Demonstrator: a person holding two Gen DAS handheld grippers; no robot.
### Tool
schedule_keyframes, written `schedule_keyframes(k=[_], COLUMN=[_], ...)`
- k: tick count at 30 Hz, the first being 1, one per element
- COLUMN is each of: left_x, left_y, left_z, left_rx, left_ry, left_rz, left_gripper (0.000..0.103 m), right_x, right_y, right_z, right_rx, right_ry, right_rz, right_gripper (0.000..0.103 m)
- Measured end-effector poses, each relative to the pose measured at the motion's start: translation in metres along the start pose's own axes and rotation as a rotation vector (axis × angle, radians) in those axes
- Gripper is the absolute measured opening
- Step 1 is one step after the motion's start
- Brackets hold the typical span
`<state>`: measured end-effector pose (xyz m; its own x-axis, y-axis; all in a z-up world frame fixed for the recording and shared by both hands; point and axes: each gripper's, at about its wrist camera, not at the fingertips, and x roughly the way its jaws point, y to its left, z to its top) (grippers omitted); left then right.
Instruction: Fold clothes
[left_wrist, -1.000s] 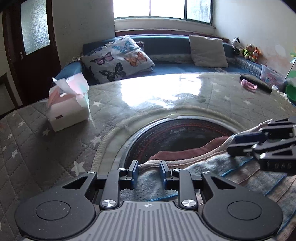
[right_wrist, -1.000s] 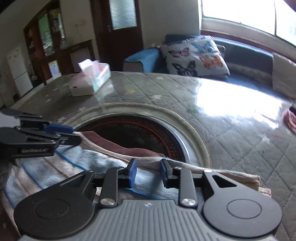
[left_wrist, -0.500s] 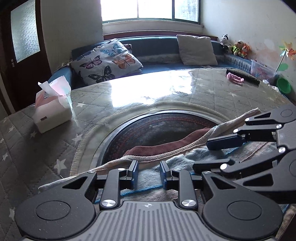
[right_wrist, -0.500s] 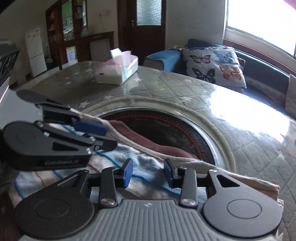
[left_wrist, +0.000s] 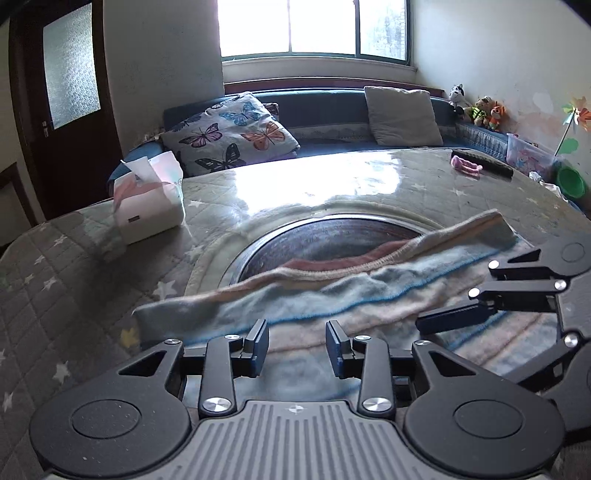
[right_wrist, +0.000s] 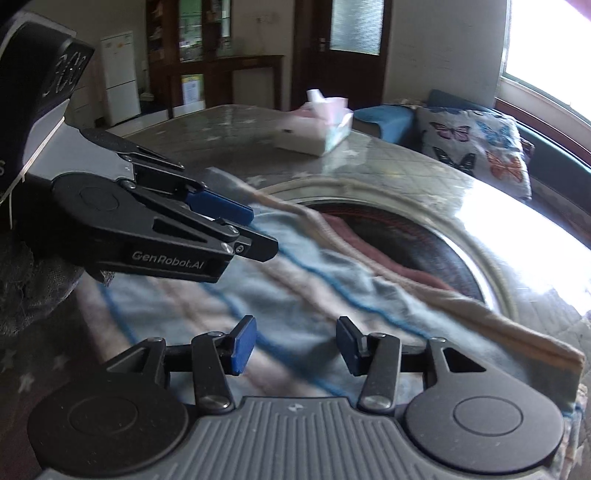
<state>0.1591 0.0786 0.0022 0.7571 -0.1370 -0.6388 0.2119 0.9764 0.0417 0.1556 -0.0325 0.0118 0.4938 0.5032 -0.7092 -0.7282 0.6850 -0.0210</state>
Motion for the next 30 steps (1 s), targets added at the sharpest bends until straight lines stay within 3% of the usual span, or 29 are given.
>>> schedule_keyframes(k=[12, 30], left_x=[-0.047, -0.057], left_y=[0.011, 0.028], left_z=[-0.047, -0.053], left_rx=[-0.093, -0.144], left_ry=[-0.014, -0.016], left_rz=[0.053, 0.082], left_gripper=[0.040, 0.045], right_x=[-0.031, -0.114], right_y=[0.019, -0.056], right_z=[-0.023, -0.098], right_rx=[0.003, 0.296], right_ry=[-0.002, -0.027], right_rz=[0.054, -0.174], right_gripper=[0.057, 0.063])
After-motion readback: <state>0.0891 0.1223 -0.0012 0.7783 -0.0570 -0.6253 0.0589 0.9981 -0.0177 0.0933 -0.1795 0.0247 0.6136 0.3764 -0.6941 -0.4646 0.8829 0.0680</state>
